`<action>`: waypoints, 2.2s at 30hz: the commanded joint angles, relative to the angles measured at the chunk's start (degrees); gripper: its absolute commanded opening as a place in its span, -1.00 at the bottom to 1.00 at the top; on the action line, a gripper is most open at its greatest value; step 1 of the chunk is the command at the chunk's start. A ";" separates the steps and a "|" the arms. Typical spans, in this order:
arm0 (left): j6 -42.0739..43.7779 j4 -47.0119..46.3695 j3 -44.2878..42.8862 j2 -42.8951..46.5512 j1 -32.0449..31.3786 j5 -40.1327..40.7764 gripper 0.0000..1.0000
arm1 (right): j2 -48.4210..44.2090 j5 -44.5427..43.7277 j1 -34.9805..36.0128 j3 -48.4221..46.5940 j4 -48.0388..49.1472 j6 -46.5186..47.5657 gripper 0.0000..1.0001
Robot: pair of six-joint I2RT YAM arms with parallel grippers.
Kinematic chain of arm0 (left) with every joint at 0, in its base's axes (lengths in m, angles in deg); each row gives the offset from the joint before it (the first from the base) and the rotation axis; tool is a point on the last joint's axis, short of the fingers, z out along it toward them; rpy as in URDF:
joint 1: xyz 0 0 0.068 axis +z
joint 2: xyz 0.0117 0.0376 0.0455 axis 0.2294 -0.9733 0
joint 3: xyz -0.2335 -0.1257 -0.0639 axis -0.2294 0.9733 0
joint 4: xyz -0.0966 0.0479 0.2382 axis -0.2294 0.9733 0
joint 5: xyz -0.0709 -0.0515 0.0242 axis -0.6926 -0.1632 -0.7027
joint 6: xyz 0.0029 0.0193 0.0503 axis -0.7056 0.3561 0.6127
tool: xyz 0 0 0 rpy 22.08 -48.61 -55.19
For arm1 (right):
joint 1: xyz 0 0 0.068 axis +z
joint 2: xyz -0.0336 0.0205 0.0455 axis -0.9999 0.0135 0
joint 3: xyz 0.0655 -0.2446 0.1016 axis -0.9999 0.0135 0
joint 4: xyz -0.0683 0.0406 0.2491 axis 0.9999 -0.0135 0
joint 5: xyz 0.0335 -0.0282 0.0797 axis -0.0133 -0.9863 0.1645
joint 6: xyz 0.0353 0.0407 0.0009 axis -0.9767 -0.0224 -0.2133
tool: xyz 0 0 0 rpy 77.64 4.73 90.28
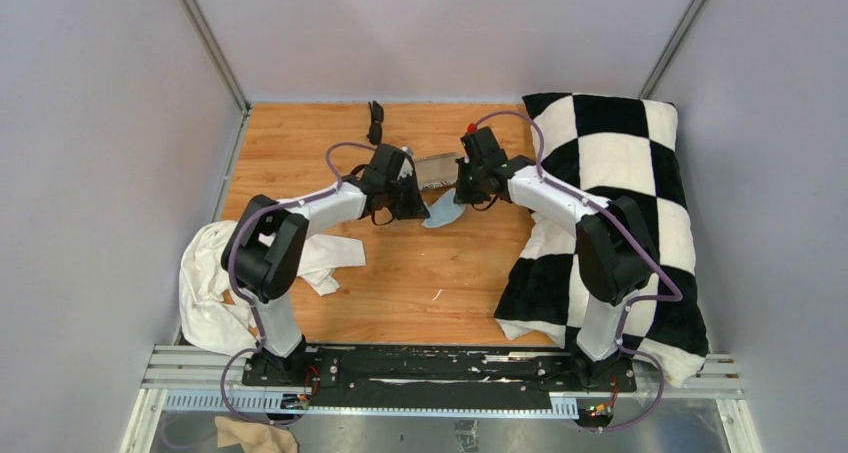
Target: Organize the sunglasses
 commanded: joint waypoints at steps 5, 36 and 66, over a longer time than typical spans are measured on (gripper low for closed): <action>3.58 6.49 -11.03 -0.24 3.15 -1.28 -1.00 | 2.15 -1.27 -1.85 -10.37 -3.71 2.94 -1.00; 5.59 10.10 -26.79 -16.44 8.71 -4.90 -1.00 | 18.21 -0.39 -5.11 -25.64 -4.55 4.67 -1.00; 11.24 12.08 -25.42 -17.26 9.03 -0.60 -1.00 | 15.73 -1.43 -5.43 -16.75 -2.00 5.01 -1.00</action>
